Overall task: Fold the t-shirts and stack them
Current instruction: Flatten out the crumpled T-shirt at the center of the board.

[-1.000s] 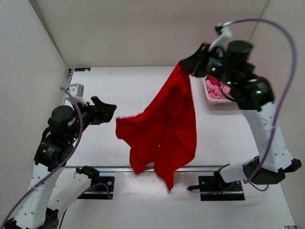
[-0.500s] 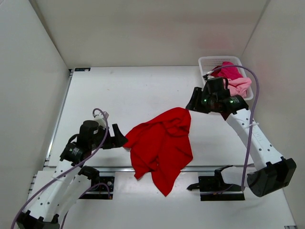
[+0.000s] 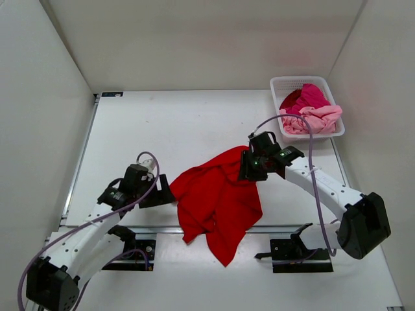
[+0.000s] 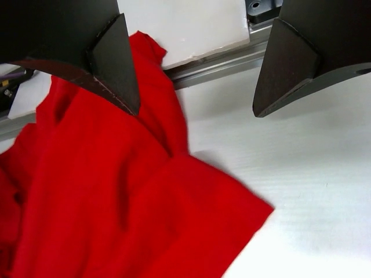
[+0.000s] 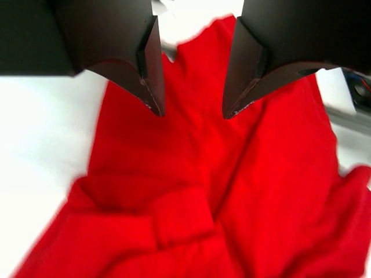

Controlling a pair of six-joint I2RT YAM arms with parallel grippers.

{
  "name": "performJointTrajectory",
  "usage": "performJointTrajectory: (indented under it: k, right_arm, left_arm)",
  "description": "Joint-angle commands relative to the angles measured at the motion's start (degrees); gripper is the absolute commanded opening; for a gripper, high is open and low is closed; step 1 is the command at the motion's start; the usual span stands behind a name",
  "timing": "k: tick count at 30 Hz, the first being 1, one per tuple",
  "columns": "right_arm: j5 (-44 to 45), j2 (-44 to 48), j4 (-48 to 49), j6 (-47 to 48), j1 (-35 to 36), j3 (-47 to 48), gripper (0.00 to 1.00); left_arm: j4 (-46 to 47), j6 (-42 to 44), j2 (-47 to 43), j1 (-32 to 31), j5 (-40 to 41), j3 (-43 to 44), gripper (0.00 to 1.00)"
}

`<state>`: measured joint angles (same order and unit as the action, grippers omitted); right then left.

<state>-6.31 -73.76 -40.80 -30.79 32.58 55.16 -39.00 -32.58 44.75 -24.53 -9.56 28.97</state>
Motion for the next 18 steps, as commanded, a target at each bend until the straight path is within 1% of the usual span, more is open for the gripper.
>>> performJointTrajectory:
  k: [1, 4, 7, 11, 14, 18]
  right_arm:
    - [-0.6, -2.7, 7.8, -2.2, 1.3, 0.1, 0.42]
    - [0.6, -4.1, 11.3, -3.7, 2.1, -1.6, 0.41]
    - [-0.4, -5.5, 13.6, -4.4, 1.8, -2.1, 0.41]
    - [0.1, -8.0, 14.2, -5.9, 0.3, -1.3, 0.40]
    - [1.6, -9.5, 13.7, -6.4, 0.4, -1.1, 0.40]
    - [0.7, -10.5, 14.0, -7.5, -0.2, -2.3, 0.40]
  left_arm:
    - [3.1, -4.2, -0.1, 0.4, 0.2, -2.9, 0.89]
    - [6.9, -7.4, 0.8, -0.4, -1.0, -5.3, 0.90]
    - [10.6, -8.6, 0.7, 1.5, -1.5, -6.3, 0.90]
    - [12.7, -8.3, 3.6, -0.2, 0.5, -5.9, 0.90]
    - [15.1, -9.9, 5.1, 0.3, 1.0, -6.0, 0.90]
    - [15.5, -9.2, 7.5, -0.7, 3.8, -5.7, 0.88]
